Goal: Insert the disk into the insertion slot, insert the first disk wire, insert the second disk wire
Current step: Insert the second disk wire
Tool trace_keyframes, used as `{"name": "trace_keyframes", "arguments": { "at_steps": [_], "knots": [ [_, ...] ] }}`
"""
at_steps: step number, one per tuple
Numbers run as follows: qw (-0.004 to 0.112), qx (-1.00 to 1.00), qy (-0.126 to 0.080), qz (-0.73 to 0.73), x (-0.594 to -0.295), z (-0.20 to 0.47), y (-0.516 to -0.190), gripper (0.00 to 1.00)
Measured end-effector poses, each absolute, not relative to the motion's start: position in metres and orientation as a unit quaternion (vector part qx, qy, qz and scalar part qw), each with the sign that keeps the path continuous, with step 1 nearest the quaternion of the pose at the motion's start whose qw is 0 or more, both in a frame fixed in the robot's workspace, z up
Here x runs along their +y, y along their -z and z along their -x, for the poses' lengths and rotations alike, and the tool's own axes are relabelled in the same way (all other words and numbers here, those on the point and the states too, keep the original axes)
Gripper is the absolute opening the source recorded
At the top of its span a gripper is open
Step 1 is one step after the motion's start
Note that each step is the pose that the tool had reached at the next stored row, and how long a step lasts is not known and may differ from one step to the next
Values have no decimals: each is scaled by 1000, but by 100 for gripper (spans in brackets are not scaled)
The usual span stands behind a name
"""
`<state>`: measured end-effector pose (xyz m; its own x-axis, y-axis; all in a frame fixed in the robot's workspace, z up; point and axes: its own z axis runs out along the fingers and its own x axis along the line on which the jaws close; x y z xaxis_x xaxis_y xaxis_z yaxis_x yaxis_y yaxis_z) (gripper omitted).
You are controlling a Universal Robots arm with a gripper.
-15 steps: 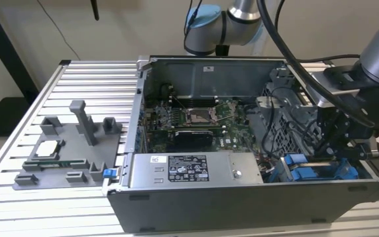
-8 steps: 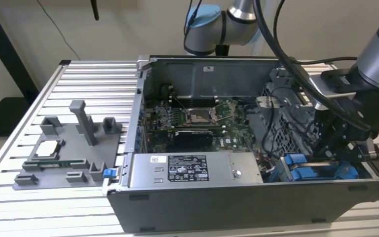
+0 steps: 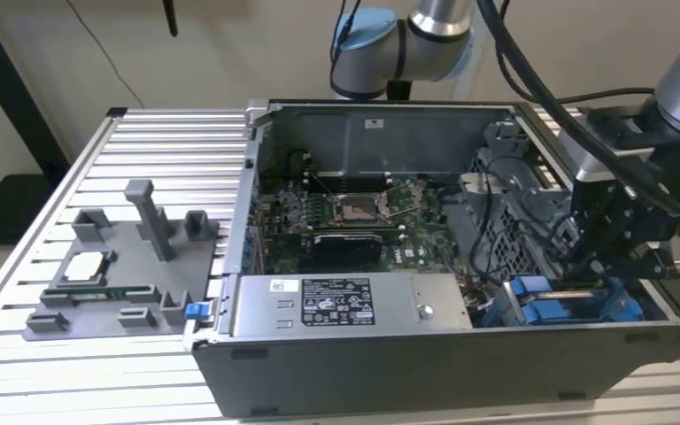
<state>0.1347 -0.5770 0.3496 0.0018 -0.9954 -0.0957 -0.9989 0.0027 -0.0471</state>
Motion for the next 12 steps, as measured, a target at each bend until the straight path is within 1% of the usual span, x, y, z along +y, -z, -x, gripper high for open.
{"name": "trace_keyframes", "arguments": {
  "at_steps": [3,12],
  "knots": [
    [51,706,-17,706,-577,-135,-357,100],
    [51,706,-17,706,-577,-135,-397,100]
  ]
}}
